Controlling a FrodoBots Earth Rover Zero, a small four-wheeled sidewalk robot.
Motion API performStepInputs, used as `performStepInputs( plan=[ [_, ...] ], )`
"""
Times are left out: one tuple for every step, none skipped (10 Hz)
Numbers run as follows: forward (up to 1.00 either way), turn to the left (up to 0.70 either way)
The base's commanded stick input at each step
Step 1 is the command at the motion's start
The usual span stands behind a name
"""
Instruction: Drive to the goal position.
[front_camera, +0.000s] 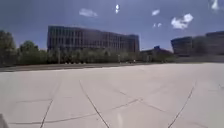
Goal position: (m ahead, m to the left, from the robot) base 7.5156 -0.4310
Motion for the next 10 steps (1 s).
performStepInputs(
  plan=[
    [0.50, -0.50],
    [0.50, -0.50],
    [0.50, -0.29],
    [0.50, -0.06],
    [0.50, 0.00],
    [0.50, 0.00],
    [0.50, 0.00],
    [0.50, 0.00],
    [0.50, 0.00],
    [0.50, 0.00]
  ],
)
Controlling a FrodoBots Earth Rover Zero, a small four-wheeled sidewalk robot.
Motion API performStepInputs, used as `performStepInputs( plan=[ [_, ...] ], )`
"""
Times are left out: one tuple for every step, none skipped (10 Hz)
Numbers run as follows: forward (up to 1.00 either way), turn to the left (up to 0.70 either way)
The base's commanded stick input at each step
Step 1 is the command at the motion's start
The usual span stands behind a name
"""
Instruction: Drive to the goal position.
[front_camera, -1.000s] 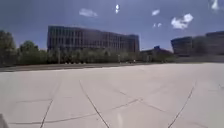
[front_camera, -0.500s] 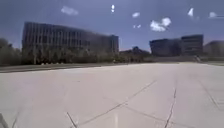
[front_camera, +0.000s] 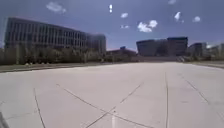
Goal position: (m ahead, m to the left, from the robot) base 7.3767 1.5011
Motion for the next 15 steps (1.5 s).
performStepInputs(
  plan=[
    [0.50, 0.00],
    [0.50, 0.00],
    [0.50, 0.00],
    [0.50, 0.00],
    [0.50, 0.00],
    [0.50, 0.00],
    [0.50, 0.00],
    [0.50, 0.00],
    [0.50, 0.00],
    [0.50, 0.00],
    [0.50, 0.00],
    [0.50, 0.00],
    [0.50, 0.00],
    [0.50, 0.00],
    [0.50, 0.00]
  ],
)
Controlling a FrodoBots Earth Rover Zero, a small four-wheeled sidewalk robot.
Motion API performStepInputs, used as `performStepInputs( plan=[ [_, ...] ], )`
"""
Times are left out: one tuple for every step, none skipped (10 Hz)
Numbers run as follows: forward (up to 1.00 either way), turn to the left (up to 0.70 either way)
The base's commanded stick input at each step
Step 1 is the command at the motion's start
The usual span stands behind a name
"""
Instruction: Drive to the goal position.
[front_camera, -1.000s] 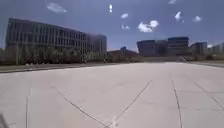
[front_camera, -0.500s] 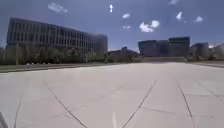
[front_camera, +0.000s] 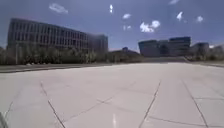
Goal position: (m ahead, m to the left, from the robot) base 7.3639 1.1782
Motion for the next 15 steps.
performStepInputs(
  plan=[
    [0.50, 0.00],
    [0.50, 0.00],
    [0.50, 0.00],
    [0.50, 0.00],
    [0.50, 0.00],
    [0.50, 0.00],
    [0.50, 0.00],
    [0.50, 0.00],
    [0.50, 0.00],
    [0.50, 0.00],
    [0.50, 0.00],
    [0.50, 0.00],
    [0.50, 0.00],
    [0.50, 0.00],
    [0.50, 0.00]
  ],
)
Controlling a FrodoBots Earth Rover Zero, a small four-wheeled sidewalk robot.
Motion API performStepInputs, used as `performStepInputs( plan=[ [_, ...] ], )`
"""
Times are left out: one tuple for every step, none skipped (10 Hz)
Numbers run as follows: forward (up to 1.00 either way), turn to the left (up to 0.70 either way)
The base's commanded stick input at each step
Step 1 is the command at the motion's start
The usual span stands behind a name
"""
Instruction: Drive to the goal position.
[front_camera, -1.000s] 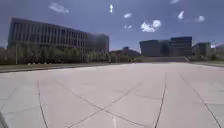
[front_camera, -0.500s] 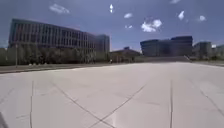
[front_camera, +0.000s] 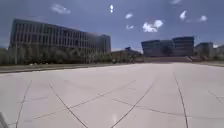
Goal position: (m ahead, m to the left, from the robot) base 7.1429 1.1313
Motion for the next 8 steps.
performStepInputs(
  plan=[
    [0.50, 0.00],
    [0.50, 0.00],
    [0.50, -0.14],
    [0.50, -0.50],
    [0.50, -0.50],
    [0.50, -0.50],
    [0.50, -0.50],
    [0.50, 0.00]
  ],
)
